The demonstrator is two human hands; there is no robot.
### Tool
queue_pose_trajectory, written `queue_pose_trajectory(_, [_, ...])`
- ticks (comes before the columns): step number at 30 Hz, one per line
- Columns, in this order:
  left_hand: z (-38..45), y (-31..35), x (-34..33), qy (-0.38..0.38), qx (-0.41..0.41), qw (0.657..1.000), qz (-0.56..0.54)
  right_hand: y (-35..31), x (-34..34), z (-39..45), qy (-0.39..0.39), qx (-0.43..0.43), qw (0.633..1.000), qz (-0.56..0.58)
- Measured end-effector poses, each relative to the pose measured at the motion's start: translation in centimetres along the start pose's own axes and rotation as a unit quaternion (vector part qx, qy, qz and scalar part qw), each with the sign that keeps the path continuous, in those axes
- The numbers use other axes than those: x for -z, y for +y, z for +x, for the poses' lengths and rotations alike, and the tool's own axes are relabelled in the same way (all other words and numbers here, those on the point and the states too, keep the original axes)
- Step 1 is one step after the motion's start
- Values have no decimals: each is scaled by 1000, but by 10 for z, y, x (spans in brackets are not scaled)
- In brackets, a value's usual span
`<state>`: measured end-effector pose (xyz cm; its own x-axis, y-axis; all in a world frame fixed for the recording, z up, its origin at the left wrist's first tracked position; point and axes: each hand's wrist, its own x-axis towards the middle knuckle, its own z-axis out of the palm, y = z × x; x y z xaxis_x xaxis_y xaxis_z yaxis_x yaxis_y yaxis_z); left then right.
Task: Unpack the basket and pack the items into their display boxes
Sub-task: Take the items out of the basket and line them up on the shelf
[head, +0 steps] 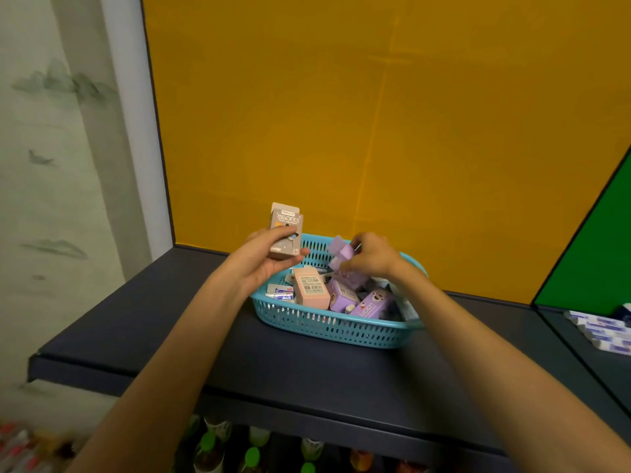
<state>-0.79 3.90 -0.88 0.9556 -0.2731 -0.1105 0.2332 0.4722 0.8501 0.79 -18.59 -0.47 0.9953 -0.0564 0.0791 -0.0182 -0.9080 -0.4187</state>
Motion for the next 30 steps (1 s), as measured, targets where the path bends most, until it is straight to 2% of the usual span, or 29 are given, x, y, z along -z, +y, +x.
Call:
queue_pose_trajectory(2, [1,-6,-6,1,-20,998,55,9,9,-9,2,-32,984,176])
queue_pose_trajectory(4, [0,-14,-16,-6,-48,991,127,17,21,-25,-2,-50,951,306])
queue_pose_trajectory(9, [-3,-32,-61,-44,-89,971,218,48,57,-70,-41,-64,867,492])
queue_pose_trajectory(13, [-8,-52,-110,-95,-88,964,233,82,81,-109,-17,-51,846,530])
queue_pose_trajectory(22, [-41,-147,-254,-227,-83,925,293,210,135,-221,47,-74,859,505])
queue_pose_trajectory(30, [-98,-250,-399,-312,-56,893,318,352,189,-339,102,-96,849,509])
